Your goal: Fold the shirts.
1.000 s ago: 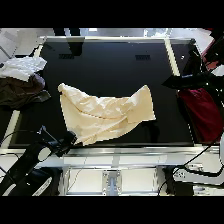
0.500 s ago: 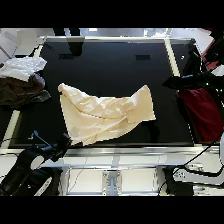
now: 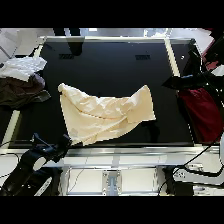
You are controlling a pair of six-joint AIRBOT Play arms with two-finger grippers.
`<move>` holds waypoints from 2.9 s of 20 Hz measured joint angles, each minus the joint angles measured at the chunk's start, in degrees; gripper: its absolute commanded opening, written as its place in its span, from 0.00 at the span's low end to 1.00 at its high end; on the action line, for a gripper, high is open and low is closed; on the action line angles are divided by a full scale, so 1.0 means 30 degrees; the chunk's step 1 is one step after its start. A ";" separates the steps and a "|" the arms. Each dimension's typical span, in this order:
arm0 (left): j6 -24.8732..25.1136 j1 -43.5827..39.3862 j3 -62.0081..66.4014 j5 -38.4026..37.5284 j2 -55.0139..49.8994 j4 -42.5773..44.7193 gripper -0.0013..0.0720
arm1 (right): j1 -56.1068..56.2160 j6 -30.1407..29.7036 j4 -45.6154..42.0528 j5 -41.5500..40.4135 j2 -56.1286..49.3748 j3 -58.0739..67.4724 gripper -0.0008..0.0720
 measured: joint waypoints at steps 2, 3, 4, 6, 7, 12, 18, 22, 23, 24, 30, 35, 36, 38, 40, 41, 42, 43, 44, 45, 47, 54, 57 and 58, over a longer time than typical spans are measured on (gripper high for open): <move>-0.0044 0.0000 -0.0124 0.0532 -0.0444 -0.0168 0.51 | 0.0000 0.0000 0.0000 0.0000 0.0000 0.0000 0.67; -0.0044 0.0000 -0.0168 0.0801 -0.0721 -0.0284 0.51 | 0.0000 0.0000 0.0000 0.0000 0.0000 0.0000 0.67; -0.0044 0.0000 -0.0204 0.1188 -0.1056 -0.0364 0.51 | 0.0000 0.0000 0.0000 0.0000 0.0000 0.0000 0.67; -0.0044 0.0000 -0.0211 0.2171 -0.1851 -0.0554 0.51 | 0.0000 0.0007 0.0000 0.0007 0.0000 0.0000 0.67; -0.0051 0.0000 -0.0219 0.2790 -0.2317 -0.0663 0.50 | 0.0000 0.0007 0.0000 0.0007 0.0000 0.0000 0.67; -0.0022 0.0000 -0.0299 0.5712 -0.4153 -0.0845 0.04 | 0.0000 0.0036 0.0007 0.0015 0.0000 0.0000 0.67; 0.0073 0.0000 -0.0262 1.0098 -0.3483 -0.0874 0.03 | 0.0721 0.0699 0.0102 -0.1253 -0.0481 -0.0816 0.67; 0.0087 0.0000 -0.0262 1.0972 -0.2324 -0.0852 0.03 | 0.1894 0.0758 0.0874 -0.3803 -0.2878 -0.0838 0.67; 0.0087 0.0000 -0.0262 1.1111 -0.2098 -0.0750 0.03 | 0.2178 0.0590 0.1188 -0.4167 -0.3621 -0.0554 0.67; 0.0095 0.0000 -0.0262 1.1183 -0.1953 -0.0641 0.03 | 0.2448 0.0444 0.1260 -0.4408 -0.4437 -0.0109 0.67; 0.0095 0.0007 -0.0262 1.1351 -0.1647 -0.0131 0.03 | 0.3060 0.0474 0.1676 -0.4918 -0.7752 0.2645 0.67; 0.0095 0.0022 -0.0262 1.1366 -0.1617 0.0262 0.03 | 0.3155 0.0481 0.1435 -0.2987 -0.8706 0.3206 0.67; 0.0095 0.0022 -0.0262 1.1358 -0.1610 0.0342 0.03 | 0.3155 0.0415 0.1428 -0.2302 -0.8779 0.3249 0.61; 0.0095 0.0022 -0.0262 1.1366 -0.1610 0.0423 0.03 | 0.3133 0.0248 0.1326 -0.0780 -0.8823 0.3300 0.54; 0.0095 0.0022 -0.0262 1.1358 -0.1610 0.0452 0.03 | 0.3060 0.0146 0.1151 0.0255 -0.8808 0.3315 0.31; 0.0095 0.0022 -0.0262 1.1366 -0.1610 0.0474 0.03 | 0.3016 0.0095 0.1100 0.0619 -0.8757 0.3322 0.03; 0.0095 0.0022 -0.0262 1.1366 -0.1610 0.0495 0.03 | 0.2980 0.0087 0.1093 0.0765 -0.8692 0.3344 0.03; 0.0095 0.0022 -0.0262 1.1366 -0.1610 0.0503 0.03 | 0.2958 0.0058 0.1071 0.0860 -0.8677 0.3381 0.03; 0.0095 0.0022 -0.0262 1.1373 -0.1610 0.0532 0.03 | 0.2943 0.0044 0.1056 0.0998 -0.8648 0.3453 0.03; 0.0095 0.0022 -0.0262 1.1540 -0.1581 0.0809 0.03 | 0.2922 0.0036 0.1071 0.1217 -0.8604 0.3592 0.03; 0.0095 0.0240 -0.0015 1.2604 -0.1311 0.2200 0.03 | 0.2914 0.0015 0.1042 0.1931 -0.8233 0.4029 0.03; 0.3395 0.3330 0.7038 1.0163 0.2251 0.8444 0.03 | 0.1814 0.0459 -0.0437 0.5435 -0.0299 0.5566 0.03; 0.8240 0.3723 1.2101 0.6390 0.2317 0.8721 0.03 | 0.1297 0.1341 -0.0896 0.6098 0.5136 0.5748 0.03; 1.0098 0.3774 1.3843 0.5166 0.1829 0.8524 0.03 | 0.1239 0.1632 -0.0933 0.5836 0.6827 0.5785 0.02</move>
